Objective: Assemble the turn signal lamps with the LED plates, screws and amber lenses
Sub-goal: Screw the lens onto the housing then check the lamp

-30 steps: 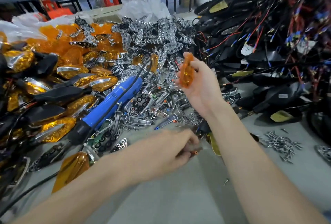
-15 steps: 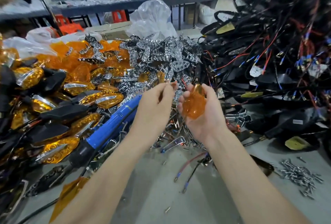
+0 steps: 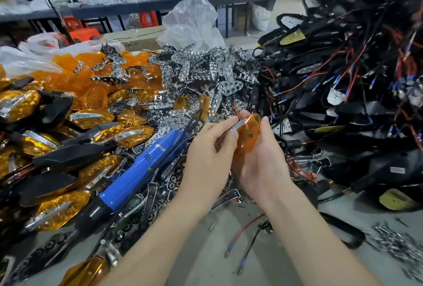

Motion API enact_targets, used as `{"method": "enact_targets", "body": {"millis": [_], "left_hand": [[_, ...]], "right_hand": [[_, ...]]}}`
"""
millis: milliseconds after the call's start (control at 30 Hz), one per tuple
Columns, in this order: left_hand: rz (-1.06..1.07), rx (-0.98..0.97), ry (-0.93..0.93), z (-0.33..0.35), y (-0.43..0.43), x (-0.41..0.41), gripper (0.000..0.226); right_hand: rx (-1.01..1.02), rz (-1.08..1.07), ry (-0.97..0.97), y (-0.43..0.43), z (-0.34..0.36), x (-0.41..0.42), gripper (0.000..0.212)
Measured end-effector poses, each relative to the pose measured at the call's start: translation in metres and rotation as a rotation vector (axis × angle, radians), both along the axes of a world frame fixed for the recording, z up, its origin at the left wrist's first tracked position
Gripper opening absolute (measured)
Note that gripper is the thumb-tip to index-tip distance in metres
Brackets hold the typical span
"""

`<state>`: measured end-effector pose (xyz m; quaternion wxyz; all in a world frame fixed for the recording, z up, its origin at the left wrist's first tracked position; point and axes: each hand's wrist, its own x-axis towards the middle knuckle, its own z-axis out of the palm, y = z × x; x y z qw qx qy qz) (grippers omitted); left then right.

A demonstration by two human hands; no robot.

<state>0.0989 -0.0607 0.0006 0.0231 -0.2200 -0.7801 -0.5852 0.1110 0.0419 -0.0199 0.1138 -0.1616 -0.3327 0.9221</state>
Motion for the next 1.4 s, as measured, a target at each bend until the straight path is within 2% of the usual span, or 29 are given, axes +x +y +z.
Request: {"method": "enact_targets", "body": {"millis": [233,800,1133,1400], "left_hand": [[0.009,-0.053,0.070,-0.004,0.003,0.005,0.032],[-0.034,-0.027,0.018,-0.003,-0.001,-0.001,0.031],[-0.005,0.048,-0.040,-0.008,0.005,0.003,0.032],[-0.024,0.002,-0.033,-0.008,0.004,0.003,0.033]], "right_hand": [[0.036,-0.019,0.021,0.002,-0.004,0.003,0.046],[0.182,-0.073,-0.033,0.004,0.002,0.003,0.042],[0.134,-0.111,-0.043,-0.001,0.007,0.004,0.041],[0.114,-0.083,-0.032,0.000,0.007,0.006,0.040]]}}
